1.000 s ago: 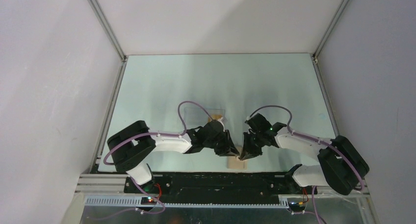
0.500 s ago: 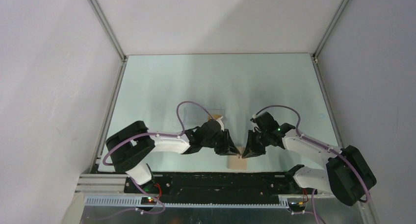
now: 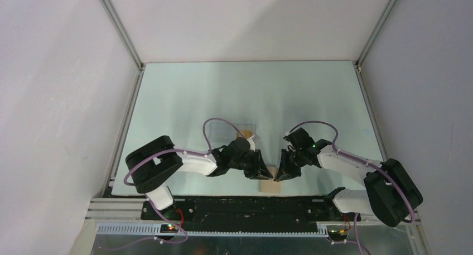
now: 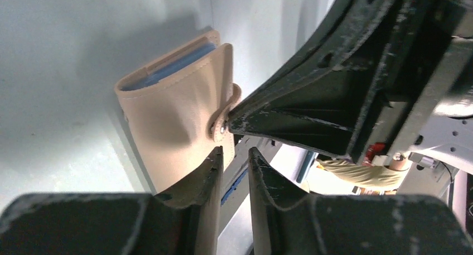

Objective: Put the credit cards into the card holder
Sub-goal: Close the card holder at the center of the board.

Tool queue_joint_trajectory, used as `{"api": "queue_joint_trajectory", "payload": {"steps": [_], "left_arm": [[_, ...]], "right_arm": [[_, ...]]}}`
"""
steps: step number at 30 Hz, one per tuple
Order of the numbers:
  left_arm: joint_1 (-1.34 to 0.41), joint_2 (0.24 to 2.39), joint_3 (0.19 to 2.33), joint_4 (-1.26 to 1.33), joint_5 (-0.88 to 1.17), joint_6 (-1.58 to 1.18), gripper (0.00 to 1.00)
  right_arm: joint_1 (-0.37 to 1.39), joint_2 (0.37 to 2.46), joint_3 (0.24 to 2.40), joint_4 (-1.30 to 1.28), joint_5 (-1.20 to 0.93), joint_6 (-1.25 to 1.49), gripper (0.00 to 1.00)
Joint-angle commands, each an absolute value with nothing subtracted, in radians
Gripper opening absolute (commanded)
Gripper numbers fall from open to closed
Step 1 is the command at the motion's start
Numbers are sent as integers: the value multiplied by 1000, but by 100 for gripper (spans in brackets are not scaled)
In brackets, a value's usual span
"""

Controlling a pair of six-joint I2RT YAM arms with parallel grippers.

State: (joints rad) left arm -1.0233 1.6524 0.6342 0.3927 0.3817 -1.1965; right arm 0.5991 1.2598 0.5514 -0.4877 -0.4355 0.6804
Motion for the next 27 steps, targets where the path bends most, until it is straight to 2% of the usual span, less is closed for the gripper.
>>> {"api": "queue_joint_trajectory", "payload": {"steps": [1,10,15,19,22,24,27], "left_arm": [[-1026,1700,668,432,417,-1183,27],[-1041,1764,686,431,414,-1195,31],[-1042,1780,690,430,397,-1197,30],[-1042,1786,696,431,392,-1198,21],[-1042,1780,697,432,385,-1197,5],[-1042,1769,694,431,378,-1192,1],[-1043,1743,686,430,369,-1190,0]], "right_arm": [[600,1263,556,-465,-448,673,6],[598,1261,555,-465,-455,674,7],[596,1256,554,-466,-461,677,8],[596,1251,556,-462,-468,679,9],[596,1249,557,-463,-470,680,10],[597,1241,557,-466,-469,680,11],[593,1216,557,-470,-467,681,14]]}}
